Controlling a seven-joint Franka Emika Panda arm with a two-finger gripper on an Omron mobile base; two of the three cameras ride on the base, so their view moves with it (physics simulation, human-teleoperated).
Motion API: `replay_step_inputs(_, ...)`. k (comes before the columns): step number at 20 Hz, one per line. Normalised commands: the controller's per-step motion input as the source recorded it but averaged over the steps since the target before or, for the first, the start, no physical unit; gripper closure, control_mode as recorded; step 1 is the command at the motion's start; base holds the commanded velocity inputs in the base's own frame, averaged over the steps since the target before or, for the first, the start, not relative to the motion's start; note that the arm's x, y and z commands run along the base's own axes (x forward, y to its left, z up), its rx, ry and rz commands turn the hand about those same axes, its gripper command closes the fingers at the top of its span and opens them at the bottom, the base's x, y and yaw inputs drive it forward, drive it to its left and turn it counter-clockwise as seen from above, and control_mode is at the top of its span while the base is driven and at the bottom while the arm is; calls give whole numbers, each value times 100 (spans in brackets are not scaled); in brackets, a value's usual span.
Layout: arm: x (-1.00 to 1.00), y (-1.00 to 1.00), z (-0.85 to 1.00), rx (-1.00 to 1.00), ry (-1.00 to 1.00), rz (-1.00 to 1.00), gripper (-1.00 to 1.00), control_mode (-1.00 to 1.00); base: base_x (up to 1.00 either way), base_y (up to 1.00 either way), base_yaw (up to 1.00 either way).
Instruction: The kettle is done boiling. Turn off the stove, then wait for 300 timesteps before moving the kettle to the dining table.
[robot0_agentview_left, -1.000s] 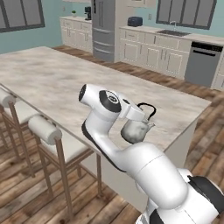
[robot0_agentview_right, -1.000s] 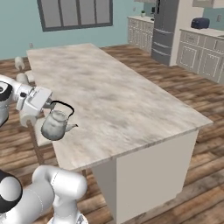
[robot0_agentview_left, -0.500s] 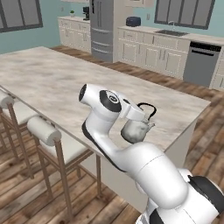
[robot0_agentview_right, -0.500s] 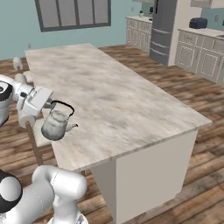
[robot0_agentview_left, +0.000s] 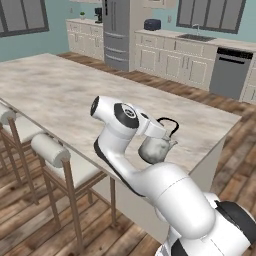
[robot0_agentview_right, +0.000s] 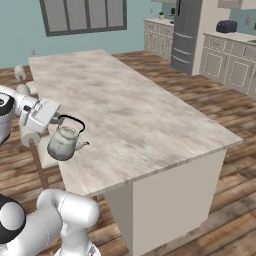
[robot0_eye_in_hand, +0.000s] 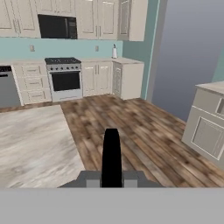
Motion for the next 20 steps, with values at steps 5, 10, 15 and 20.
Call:
replay_step_inputs(5, 0, 0, 0, 0, 0, 0, 100, 100, 25, 0, 0)
replay_step_inputs(10, 0, 0, 0, 0, 0, 0, 100, 100, 23, 0, 0)
replay_step_inputs(15, 0, 0, 0, 0, 0, 0, 100, 100, 11, 0, 0)
replay_step_inputs(20, 0, 0, 0, 0, 0, 0, 100, 100, -1, 11, 0)
